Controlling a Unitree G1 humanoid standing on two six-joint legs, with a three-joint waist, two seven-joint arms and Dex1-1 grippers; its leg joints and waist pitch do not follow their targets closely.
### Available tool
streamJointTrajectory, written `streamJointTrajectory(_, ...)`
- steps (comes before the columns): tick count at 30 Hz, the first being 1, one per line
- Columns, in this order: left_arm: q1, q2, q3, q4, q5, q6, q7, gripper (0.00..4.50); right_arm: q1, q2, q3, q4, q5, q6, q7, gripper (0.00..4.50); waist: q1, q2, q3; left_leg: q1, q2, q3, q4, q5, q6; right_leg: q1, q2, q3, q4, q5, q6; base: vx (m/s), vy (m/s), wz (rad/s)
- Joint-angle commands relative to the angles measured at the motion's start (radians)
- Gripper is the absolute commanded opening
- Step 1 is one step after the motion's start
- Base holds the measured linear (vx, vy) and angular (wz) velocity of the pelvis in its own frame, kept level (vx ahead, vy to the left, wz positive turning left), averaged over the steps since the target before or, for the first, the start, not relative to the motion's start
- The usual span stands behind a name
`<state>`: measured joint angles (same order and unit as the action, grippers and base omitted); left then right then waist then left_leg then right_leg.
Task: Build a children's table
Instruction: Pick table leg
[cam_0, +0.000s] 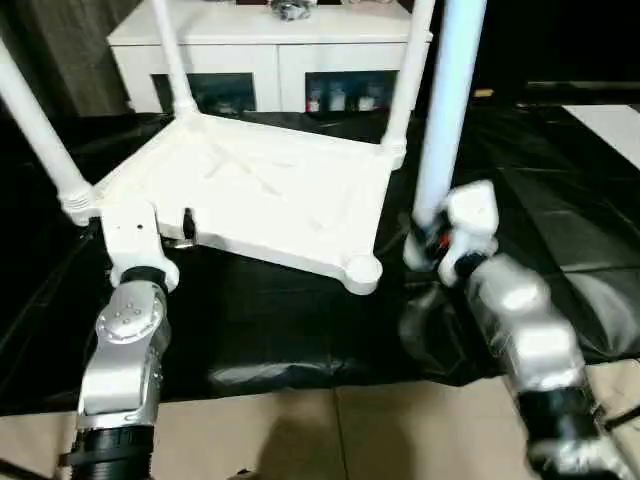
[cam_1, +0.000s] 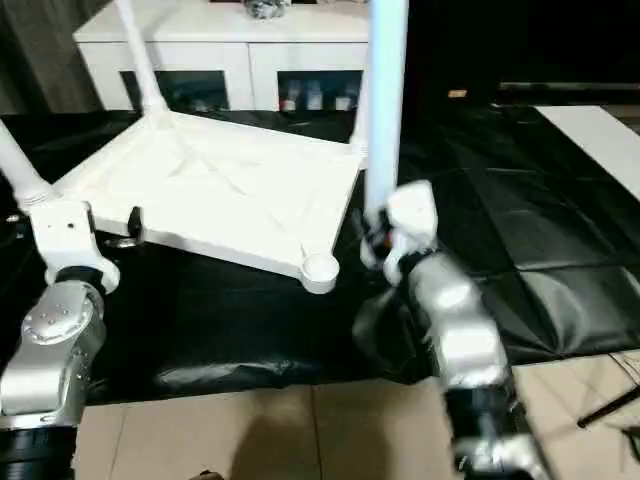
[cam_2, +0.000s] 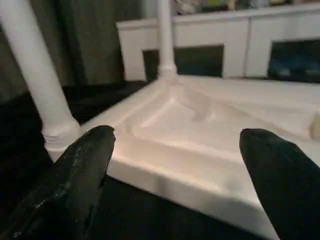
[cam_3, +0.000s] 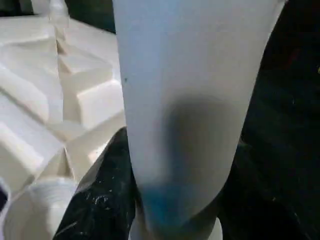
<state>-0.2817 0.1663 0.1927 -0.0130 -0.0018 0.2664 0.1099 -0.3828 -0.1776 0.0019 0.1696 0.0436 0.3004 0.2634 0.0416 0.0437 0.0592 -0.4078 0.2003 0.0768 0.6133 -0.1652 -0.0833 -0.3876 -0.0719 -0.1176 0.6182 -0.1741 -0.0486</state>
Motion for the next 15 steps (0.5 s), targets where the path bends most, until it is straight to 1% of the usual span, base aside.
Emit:
streamJointTrajectory(1,-0.009,-0.01,-0.019,-0.002,0.02,0.008,0.013,4.44,0.002,0.003,-0.017,-0.019,-0.012,-0.027,-0.027,1.86,-0.032,0.03,-0.073,0.063,0.101,-0.052,-0.133,-0.512,0.112,0.007,-0.027,0.027,-0.024,-0.122,-0.192,-0.002,-0.088,0.55)
streamJointTrajectory(2,-0.008,-0.01,-0.021,-0.003,0.021,0.005,0.009,4.44,0.003,0.005,-0.017,-0.019,-0.012,-0.028,-0.027,1.86,-0.034,0.006,-0.064,0.048,0.074,-0.027,-0.109,-0.496,0.129,0.015,-0.045,0.041,-0.045,-0.134,-0.211,0.018,-0.135,0.33)
streamJointTrajectory(3,0.0,0.003,-0.053,-0.012,0.056,-0.034,-0.012,4.44,0.029,0.026,-0.009,-0.03,-0.015,-0.053,-0.035,1.86,-0.008,-0.014,-0.063,0.025,-0.016,0.051,-0.041,-0.433,0.08,0.029,-0.074,0.045,-0.111,-0.327,-0.201,0.024,-0.141,0.07)
streamJointTrajectory(4,0.004,0.002,-0.056,-0.013,0.055,-0.038,-0.018,4.44,0.033,0.028,-0.006,-0.034,-0.014,-0.053,-0.034,1.86,0.024,-0.035,-0.068,0.006,-0.034,0.068,-0.017,-0.236,0.061,0.044,-0.104,0.064,-0.129,-0.541,-0.068,0.024,-0.141,0.07)
streamJointTrajectory(5,0.016,-0.001,-0.063,-0.019,0.048,-0.049,-0.036,4.44,0.048,0.034,0.002,-0.049,-0.01,-0.052,-0.03,1.86,0.037,-0.034,-0.068,0.003,-0.024,0.065,-0.025,-0.176,0.059,0.04,-0.112,0.075,-0.135,-0.61,-0.007,0.001,-0.133,-0.02)
streamJointTrajectory(6,0.036,-0.029,-0.053,-0.032,0.006,-0.049,-0.047,4.44,0.07,0.041,0.015,-0.077,0.005,-0.056,-0.022,1.86,0.05,-0.027,-0.076,-0.012,-0.005,0.062,-0.054,-0.085,0.034,0.049,-0.087,0.067,-0.117,-0.532,0.058,0.002,-0.107,-0.08)
streamJointTrajectory(7,0.041,-0.038,-0.047,-0.036,-0.01,-0.047,-0.049,4.44,0.076,0.046,0.014,-0.087,0.017,-0.053,-0.017,1.86,0.048,-0.025,-0.079,-0.012,-0.002,0.061,-0.059,-0.072,0.027,0.049,-0.076,0.061,-0.109,-0.462,0.058,0.002,-0.107,-0.08)
streamJointTrajectory(8,0.041,-0.038,-0.047,-0.036,-0.01,-0.047,-0.049,4.44,0.076,0.046,0.014,-0.087,0.017,-0.053,-0.017,1.86,0.048,-0.021,-0.08,-0.009,0.001,0.06,-0.063,-0.075,0.022,0.046,-0.067,0.056,-0.105,-0.408,0.05,0.007,-0.058,-0.09)
streamJointTrajectory(9,0.059,-0.044,-0.05,-0.023,-0.01,-0.055,-0.042,4.44,0.083,0.05,0.012,-0.097,0.033,-0.037,-0.008,1.86,0.041,0.001,-0.079,-0.001,0.009,0.055,-0.068,-0.104,0.011,0.041,-0.057,0.052,-0.101,-0.338,0.022,0.0,0.0,0.0)
streamJointTrajectory(10,0.072,-0.043,-0.057,-0.011,0.001,-0.067,-0.034,4.44,0.088,0.051,0.013,-0.104,0.04,-0.025,0.0,1.86,0.036,0.0,-0.076,0.003,0.012,0.053,-0.075,-0.158,0.01,0.04,-0.052,0.048,-0.098,-0.318,-0.004,0.0,0.0,0.0)
streamJointTrajectory(11,0.072,-0.043,-0.057,-0.011,0.001,-0.067,-0.034,4.44,0.088,0.051,0.013,-0.104,0.04,-0.025,0.0,1.86,0.035,0.003,-0.075,0.007,0.014,0.054,-0.077,-0.186,0.007,0.038,-0.049,0.048,-0.097,-0.325,-0.015,0.0,0.0,0.0)
streamJointTrajectory(12,0.078,-0.054,-0.064,-0.009,-0.005,-0.068,-0.038,4.44,0.094,0.049,0.012,-0.117,0.057,-0.013,0.021,1.86,0.034,-0.002,-0.076,0.017,0.02,0.055,-0.079,-0.226,0.004,0.035,-0.048,0.05,-0.096,-0.328,-0.033,0.0,0.0,0.0)
streamJointTrajectory(13,0.078,-0.054,-0.064,-0.009,-0.005,-0.068,-0.038,4.44,0.094,0.049,0.012,-0.117,0.057,-0.013,0.021,1.86,0.037,0.009,-0.078,0.025,0.028,0.053,-0.082,-0.244,0.002,0.03,-0.049,0.055,-0.091,-0.293,-0.056,0.0,0.0,0.0)
streamJointTrajectory(14,0.078,-0.055,-0.071,-0.012,0.0,-0.068,-0.038,4.44,0.095,0.048,0.013,-0.12,0.063,-0.013,0.031,1.86,0.034,0.005,-0.076,0.023,0.03,0.054,-0.085,-0.253,0.003,0.029,-0.047,0.056,-0.09,-0.277,-0.064,0.018,0.051,0.0)
streamJointTrajectory(15,0.077,-0.057,-0.076,-0.016,-0.001,-0.068,-0.042,4.44,0.095,0.043,0.018,-0.121,0.061,-0.015,0.038,1.86,0.033,0.004,-0.074,0.021,0.031,0.054,-0.09,-0.278,-0.002,0.034,-0.047,0.057,-0.086,-0.268,-0.075,0.006,0.059,-0.04)
